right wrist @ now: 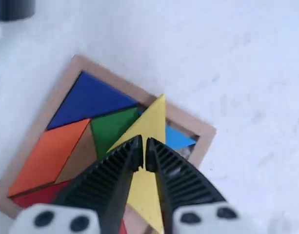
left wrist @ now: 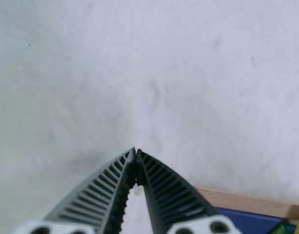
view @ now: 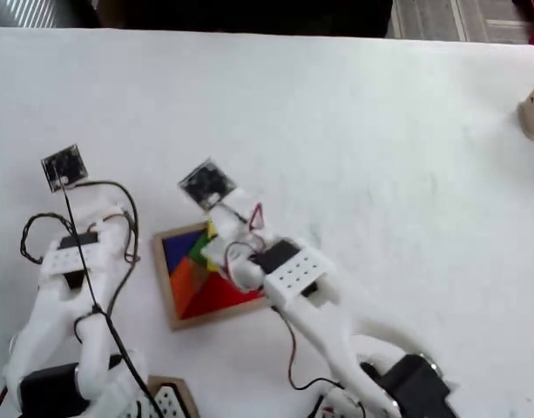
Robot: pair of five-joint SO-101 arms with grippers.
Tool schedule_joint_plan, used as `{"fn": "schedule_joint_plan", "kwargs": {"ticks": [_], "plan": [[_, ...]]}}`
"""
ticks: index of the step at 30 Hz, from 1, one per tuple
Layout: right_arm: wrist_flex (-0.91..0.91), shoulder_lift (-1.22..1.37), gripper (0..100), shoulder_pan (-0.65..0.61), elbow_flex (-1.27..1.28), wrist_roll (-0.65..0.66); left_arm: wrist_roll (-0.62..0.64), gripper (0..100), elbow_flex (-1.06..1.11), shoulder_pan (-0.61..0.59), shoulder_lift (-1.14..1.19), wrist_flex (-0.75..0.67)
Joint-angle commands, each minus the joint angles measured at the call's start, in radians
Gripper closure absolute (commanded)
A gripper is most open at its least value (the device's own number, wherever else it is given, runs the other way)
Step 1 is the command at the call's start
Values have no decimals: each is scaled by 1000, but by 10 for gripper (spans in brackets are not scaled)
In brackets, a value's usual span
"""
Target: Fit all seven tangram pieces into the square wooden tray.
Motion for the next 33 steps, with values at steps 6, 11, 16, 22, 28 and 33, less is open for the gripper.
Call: {"fn": "schedule_joint_plan", "kwargs": {"ticks": [6,11,16,22,28,33], "plan": [[62,-65,981,102,54,-71,6,977,-37,-7,-7,-20],[62,7,981,45,57,-71,6,977,-37,-7,-7,-20],[70,45,981,39,57,-74,6,977,-37,-8,-7,-20],[168,50,981,36,61,-78,6,977,-37,-8,-7,-20],[251,-62,981,36,61,-78,6,977,-37,-8,-7,-20],[311,-131,981,36,61,-78,6,977,-37,-7,-7,-20]]}}
